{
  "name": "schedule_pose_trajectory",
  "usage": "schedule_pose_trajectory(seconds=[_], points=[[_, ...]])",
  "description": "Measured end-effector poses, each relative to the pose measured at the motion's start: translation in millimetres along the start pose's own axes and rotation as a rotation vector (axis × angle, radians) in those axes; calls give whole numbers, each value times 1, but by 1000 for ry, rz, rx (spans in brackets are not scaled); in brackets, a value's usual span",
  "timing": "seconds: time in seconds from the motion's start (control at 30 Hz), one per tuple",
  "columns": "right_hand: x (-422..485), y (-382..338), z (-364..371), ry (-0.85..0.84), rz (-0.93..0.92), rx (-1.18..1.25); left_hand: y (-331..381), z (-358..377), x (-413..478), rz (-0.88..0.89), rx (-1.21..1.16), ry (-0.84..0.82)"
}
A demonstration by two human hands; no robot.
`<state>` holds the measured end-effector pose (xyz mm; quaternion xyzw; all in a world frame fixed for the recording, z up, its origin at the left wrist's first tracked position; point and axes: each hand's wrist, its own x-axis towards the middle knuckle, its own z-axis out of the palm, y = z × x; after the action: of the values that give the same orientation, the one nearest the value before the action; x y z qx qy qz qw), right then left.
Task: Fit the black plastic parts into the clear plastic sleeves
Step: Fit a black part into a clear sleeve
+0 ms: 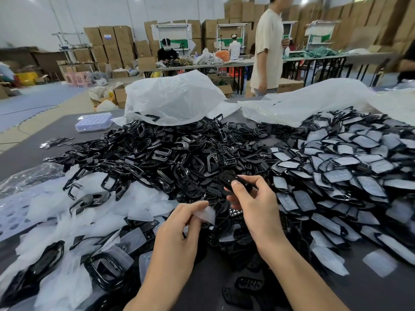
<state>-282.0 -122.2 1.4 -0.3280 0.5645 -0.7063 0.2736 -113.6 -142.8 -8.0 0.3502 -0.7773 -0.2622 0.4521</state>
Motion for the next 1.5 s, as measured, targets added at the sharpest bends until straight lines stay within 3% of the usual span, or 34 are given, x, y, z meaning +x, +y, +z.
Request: schedule_pose_trajectory(seconds=[0.2,0.47,0.57,1.0,1.23,1.5], points=[[-3,-1,3,-176,67,46,8,-2,2,33,13,16],[-13,-6,9,-439,173,39,-1,-2,4,-145,-56,114],[-13,-6,9,-458,163,19,1,-4,6,-121,-82,161],[-19,-9,12,-526,130,54,4,-8,8,-319,-395,150],[-21,-12,14,-556,171,195,1,-10,10,-312,-388,131],[-19,-7,13,-449,34,16,4,-9,8,-304,-398,81]])
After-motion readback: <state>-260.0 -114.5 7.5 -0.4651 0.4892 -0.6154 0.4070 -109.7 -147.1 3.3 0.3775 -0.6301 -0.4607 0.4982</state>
